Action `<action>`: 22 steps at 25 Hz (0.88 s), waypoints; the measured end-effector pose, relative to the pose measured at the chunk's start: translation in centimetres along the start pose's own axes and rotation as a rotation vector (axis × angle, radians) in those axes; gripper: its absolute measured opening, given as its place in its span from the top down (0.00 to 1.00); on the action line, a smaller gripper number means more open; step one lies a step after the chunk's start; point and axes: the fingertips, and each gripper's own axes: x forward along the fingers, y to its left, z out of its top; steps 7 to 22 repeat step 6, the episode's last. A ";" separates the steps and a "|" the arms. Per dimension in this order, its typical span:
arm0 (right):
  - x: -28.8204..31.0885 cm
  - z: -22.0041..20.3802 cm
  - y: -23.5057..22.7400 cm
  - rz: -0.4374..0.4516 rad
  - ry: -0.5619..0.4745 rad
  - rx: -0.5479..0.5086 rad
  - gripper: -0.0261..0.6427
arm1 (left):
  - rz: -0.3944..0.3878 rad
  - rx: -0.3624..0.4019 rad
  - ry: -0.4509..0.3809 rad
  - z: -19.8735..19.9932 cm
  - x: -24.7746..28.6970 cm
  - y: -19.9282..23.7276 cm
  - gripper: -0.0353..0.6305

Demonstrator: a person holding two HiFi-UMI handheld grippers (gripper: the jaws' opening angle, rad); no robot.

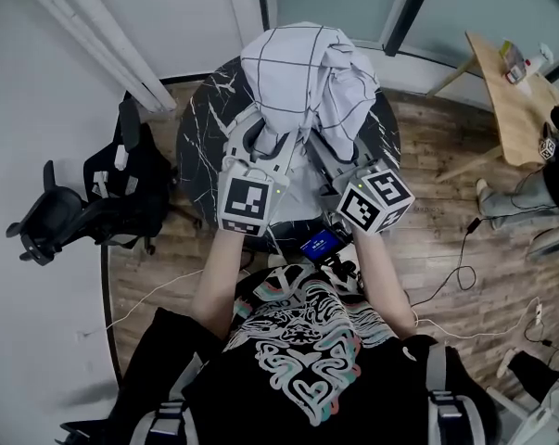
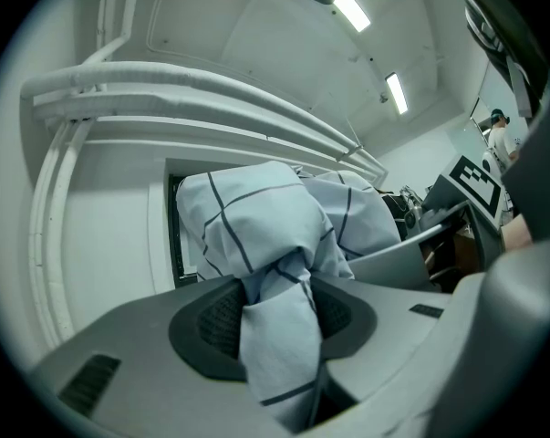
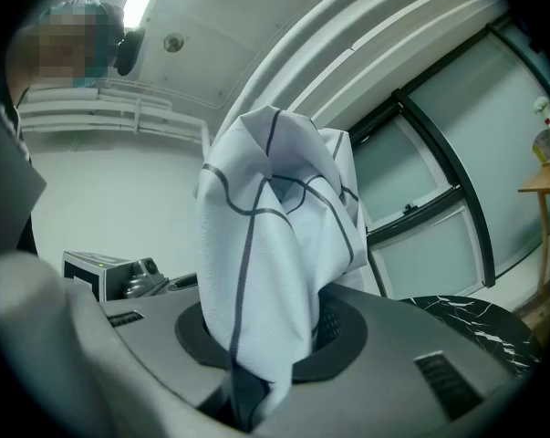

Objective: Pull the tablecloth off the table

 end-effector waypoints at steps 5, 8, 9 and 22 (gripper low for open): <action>0.1 0.2 -0.1 -0.002 -0.006 0.004 0.78 | -0.002 0.003 -0.003 0.2 0.2 0.1 0.73; 0.1 0.2 -0.2 -0.002 -0.007 0.005 0.78 | -0.002 0.004 -0.002 0.2 0.2 0.1 0.73; 0.1 0.2 -0.2 -0.002 -0.007 0.005 0.78 | -0.002 0.004 -0.002 0.2 0.2 0.1 0.73; 0.1 0.2 -0.2 -0.002 -0.007 0.005 0.78 | -0.002 0.004 -0.002 0.2 0.2 0.1 0.73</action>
